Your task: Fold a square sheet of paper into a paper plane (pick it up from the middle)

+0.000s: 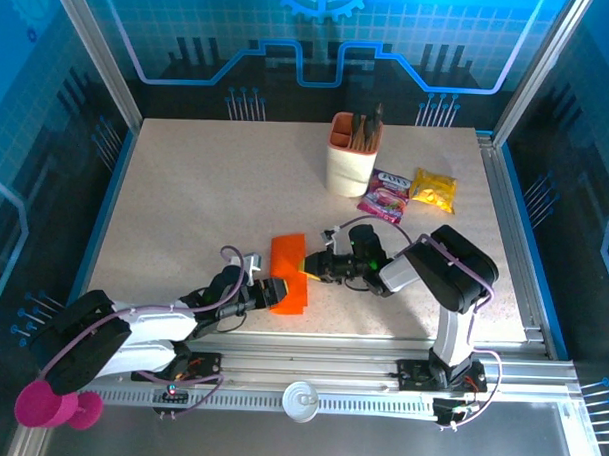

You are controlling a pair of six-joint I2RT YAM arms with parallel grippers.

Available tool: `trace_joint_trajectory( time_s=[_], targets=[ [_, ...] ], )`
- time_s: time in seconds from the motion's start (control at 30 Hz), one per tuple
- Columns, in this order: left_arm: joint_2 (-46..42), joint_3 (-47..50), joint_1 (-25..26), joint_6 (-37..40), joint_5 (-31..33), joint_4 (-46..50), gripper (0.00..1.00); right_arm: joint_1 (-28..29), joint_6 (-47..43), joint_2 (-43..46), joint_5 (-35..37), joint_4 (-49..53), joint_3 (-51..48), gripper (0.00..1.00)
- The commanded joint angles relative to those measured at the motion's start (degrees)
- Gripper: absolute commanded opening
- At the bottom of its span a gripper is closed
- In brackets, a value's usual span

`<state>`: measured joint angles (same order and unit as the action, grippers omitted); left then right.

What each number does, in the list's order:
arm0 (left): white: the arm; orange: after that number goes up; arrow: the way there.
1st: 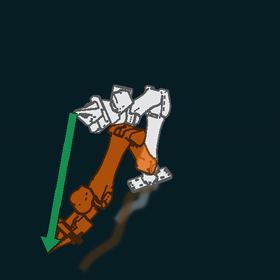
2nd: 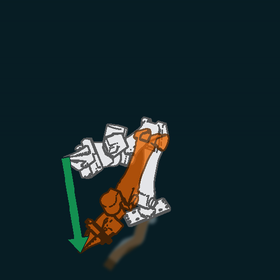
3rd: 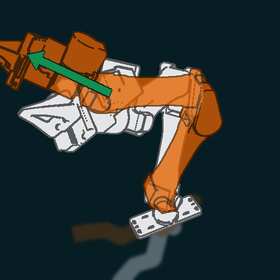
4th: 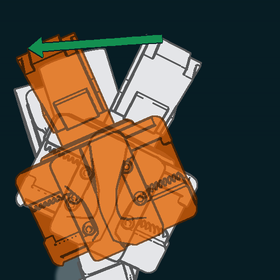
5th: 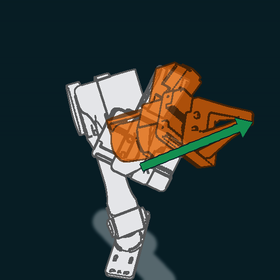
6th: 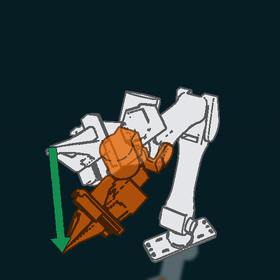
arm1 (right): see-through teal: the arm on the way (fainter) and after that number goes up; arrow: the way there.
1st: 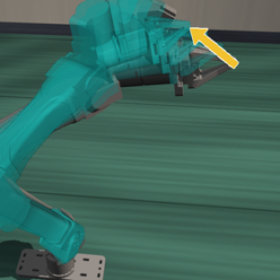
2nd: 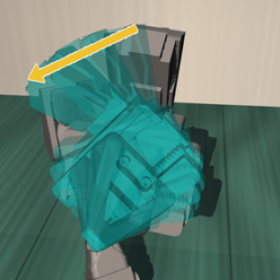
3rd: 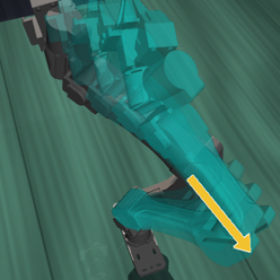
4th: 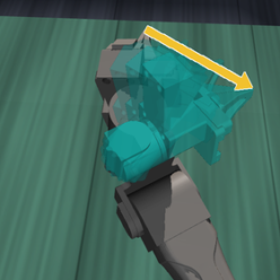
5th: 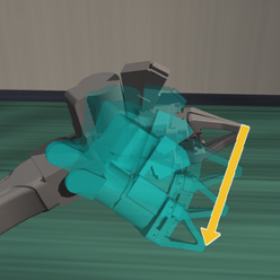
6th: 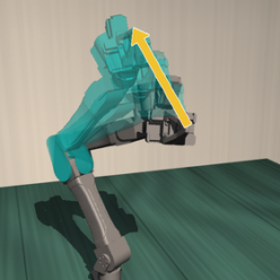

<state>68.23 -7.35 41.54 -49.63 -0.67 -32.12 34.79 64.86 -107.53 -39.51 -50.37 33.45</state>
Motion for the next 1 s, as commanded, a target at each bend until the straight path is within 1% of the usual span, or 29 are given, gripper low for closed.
trace_joint_trajectory(
  time_s=[0.0,0.17,0.27,0.4,0.47,0.57,0.63,0.83,0.97],
  targets=[
    [0.37,-0.47,0.74,-1.11,-1.11,0.82,0.56,-0.60,-1.67,1.75,-0.51,1.41,-0.45,0.16],
    [0.22,-0.47,0.74,-0.89,-1.25,1.12,0.57,-0.51,-1.67,1.65,-0.91,1.51,0.12,0.00],
    [-1.25,-0.88,0.73,-0.51,-0.25,3.13,0.60,-0.25,-1.40,1.62,-1.26,0.99,0.21,0.00],
    [-6.23,-2.32,0.55,-0.12,2.82,8.89,0.73,0.35,-1.23,1.78,-1.61,0.53,0.42,0.00],
    [-9.03,-3.13,0.27,0.11,3.98,11.93,0.76,0.69,-1.34,1.79,-1.50,0.81,0.60,0.00],
    [-11.84,-3.76,-0.10,0.26,4.36,14.53,0.77,1.29,-1.49,1.56,-1.40,1.26,0.99,0.00],
    [-12.12,-4.05,-0.15,0.58,3.89,15.25,0.77,1.63,-1.43,1.27,-1.13,1.13,1.24,0.00],
    [-8.57,-3.46,-0.15,0.11,1.40,11.58,0.78,2.81,-1.29,0.18,-0.78,1.01,2.18,0.00],
    [-6.55,-2.84,-0.21,0.01,0.96,9.41,0.77,3.46,-1.14,-0.19,-0.49,0.81,2.27,0.00]
  ],
)
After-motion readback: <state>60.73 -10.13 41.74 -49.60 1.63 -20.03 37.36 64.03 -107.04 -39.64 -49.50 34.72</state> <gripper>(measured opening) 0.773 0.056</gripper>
